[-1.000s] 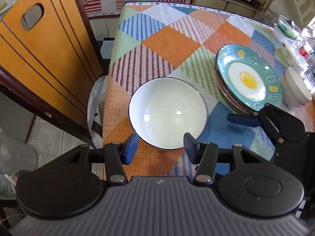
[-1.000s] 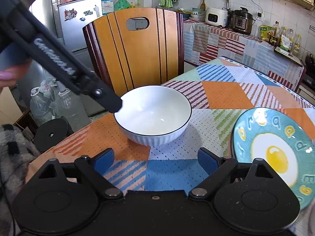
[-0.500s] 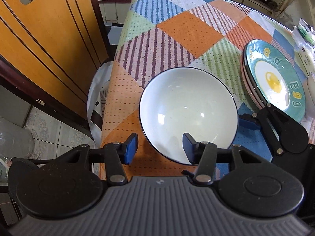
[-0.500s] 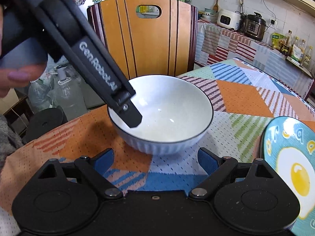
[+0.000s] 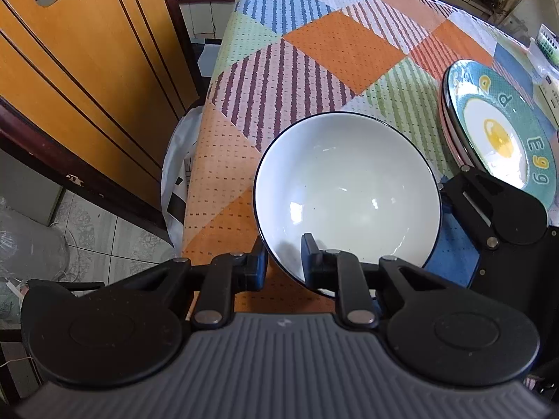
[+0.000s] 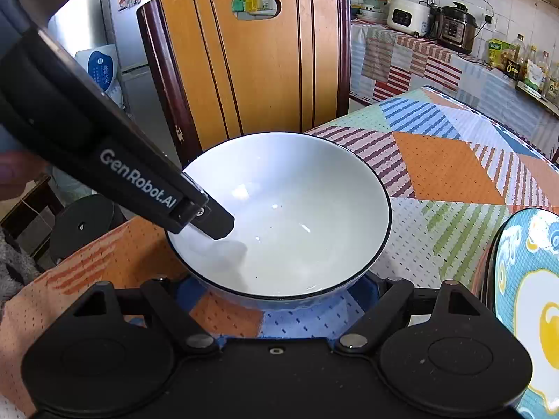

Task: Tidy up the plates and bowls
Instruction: 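Carry the ribbed bowl with the left tool and lower it onto the bowl stack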

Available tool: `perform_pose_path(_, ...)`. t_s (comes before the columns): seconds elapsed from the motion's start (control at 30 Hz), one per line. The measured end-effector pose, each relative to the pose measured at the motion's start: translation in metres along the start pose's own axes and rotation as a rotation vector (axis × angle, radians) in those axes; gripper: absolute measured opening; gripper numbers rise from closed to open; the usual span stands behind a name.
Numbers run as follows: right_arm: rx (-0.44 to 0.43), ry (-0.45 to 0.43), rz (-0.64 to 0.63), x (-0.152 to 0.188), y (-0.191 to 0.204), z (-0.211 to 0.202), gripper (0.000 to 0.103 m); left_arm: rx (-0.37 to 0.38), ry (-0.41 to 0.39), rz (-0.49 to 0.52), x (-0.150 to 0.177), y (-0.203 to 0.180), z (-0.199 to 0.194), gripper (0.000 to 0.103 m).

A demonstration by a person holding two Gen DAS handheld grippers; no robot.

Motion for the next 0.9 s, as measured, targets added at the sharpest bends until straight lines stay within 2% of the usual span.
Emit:
perform_pose_path(0.13,0.001,-0.009,-0.009,0.005,0.001,-0.015,0.087,-0.004,-0.004,0.038,0.005,-0.013,-0.013,0.018)
perform_pose_path(0.3,0.027,-0.041,-0.021,0.006,-0.009,-0.046,0.087,0.032,-0.046,0.057,0.006,-0.035,-0.039,0.019)
perform_pose_path(0.43,0.077,-0.064,-0.018,0.008,-0.018,-0.077,0.087,0.054,-0.078,0.105,0.005,-0.062,-0.061,0.019)
perform_pose_path(0.7,0.184,-0.068,-0.022,0.016,-0.042,-0.135,0.087,0.134,-0.081,0.212,-0.004,-0.12,-0.09,0.019)
perform_pose_path(0.8,0.223,-0.071,0.002,0.02,-0.053,-0.154,0.087,0.158,-0.058,0.247,-0.011,-0.143,-0.095,0.019)
perform_pose_path(0.9,0.275,-0.074,0.052,0.028,-0.065,-0.171,0.087,0.185,-0.069,0.285,-0.016,-0.169,-0.098,0.019)
Point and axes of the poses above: each gripper's, at about its wrist camera, not at the fingertips, and z roughly the way its jaws point, y to its left, x to its underside, the point moved 7 cm from there along z, roughly the way its jaws point, and after that the axes turned 9 degrees about -z, right-handed, at the moved point
